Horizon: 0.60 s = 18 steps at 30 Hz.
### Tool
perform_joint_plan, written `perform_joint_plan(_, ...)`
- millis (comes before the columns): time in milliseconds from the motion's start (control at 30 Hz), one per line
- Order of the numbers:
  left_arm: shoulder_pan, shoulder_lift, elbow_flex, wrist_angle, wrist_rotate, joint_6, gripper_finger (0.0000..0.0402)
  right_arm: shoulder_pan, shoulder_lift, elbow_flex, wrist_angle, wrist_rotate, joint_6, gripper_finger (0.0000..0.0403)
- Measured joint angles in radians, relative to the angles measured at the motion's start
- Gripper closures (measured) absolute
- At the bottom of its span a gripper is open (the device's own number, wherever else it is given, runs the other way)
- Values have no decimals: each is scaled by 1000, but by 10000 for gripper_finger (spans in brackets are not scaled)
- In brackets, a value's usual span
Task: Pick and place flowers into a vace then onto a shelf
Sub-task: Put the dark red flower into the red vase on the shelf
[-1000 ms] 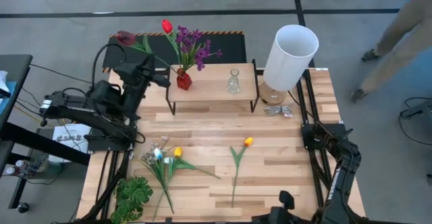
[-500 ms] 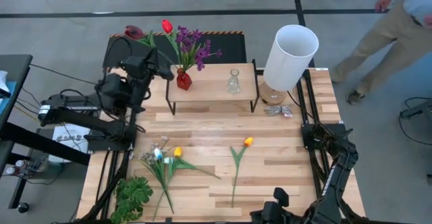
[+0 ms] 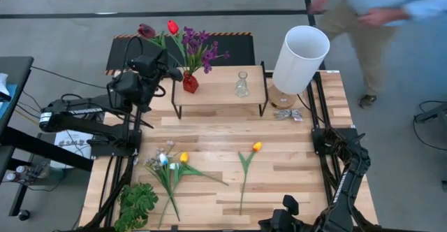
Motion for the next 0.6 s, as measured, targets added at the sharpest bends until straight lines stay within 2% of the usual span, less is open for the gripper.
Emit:
perform_joint_plan(267, 45, 0, 0, -141, 59, -90, 401, -8, 0, 0, 0, 0, -21, 402)
perform_joint_plan(600, 84, 3, 0, -215, 167, -138, 401, -16, 0, 0, 0, 1, -29, 402)
